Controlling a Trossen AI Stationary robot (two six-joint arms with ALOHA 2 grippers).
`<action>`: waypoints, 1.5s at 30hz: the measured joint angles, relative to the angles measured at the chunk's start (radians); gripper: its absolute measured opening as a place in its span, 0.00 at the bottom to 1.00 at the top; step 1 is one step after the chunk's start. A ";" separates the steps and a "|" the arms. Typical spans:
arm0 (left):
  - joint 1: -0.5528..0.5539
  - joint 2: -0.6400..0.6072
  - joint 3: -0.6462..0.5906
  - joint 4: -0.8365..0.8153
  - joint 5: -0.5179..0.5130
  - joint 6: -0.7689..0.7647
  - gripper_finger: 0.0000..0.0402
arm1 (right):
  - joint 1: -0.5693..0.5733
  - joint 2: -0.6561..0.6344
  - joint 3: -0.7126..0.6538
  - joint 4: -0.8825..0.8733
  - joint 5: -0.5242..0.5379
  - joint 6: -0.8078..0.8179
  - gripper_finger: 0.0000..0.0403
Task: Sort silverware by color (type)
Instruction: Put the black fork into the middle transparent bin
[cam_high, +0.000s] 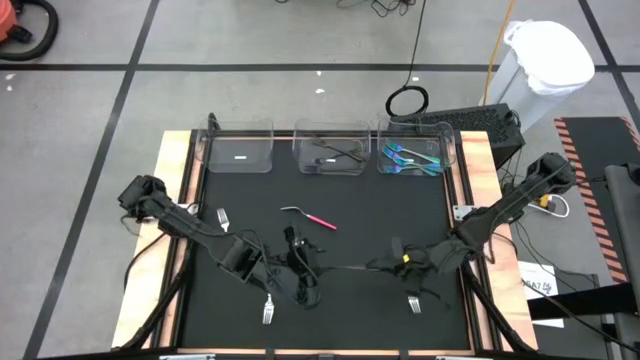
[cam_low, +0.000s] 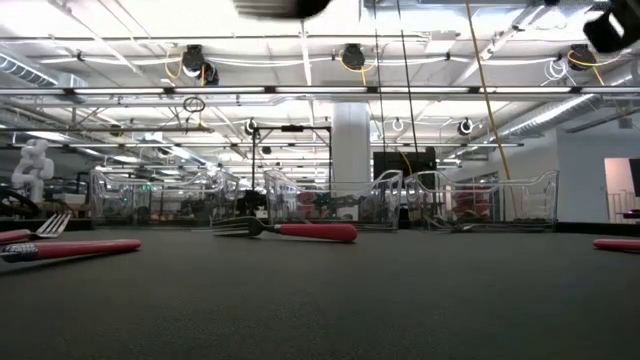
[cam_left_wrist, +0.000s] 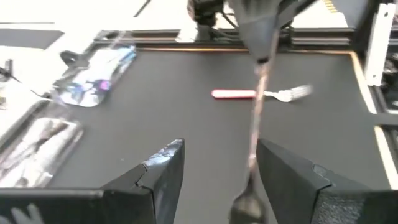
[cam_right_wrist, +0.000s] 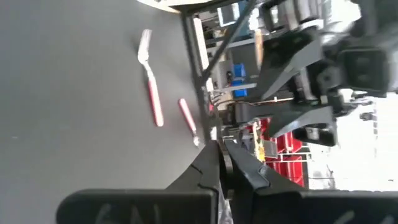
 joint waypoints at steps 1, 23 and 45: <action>0.004 -0.005 0.000 -0.001 -0.006 0.004 0.50 | 0.000 -0.021 0.000 -0.006 0.000 -0.001 0.01; 0.001 -0.084 0.000 -0.049 -0.185 0.025 0.50 | -0.237 -0.319 0.001 -0.341 -0.037 -0.043 0.02; 0.127 -0.084 -0.006 -0.082 -0.182 0.132 0.50 | -0.931 -0.229 0.001 -0.266 -0.656 -0.168 0.02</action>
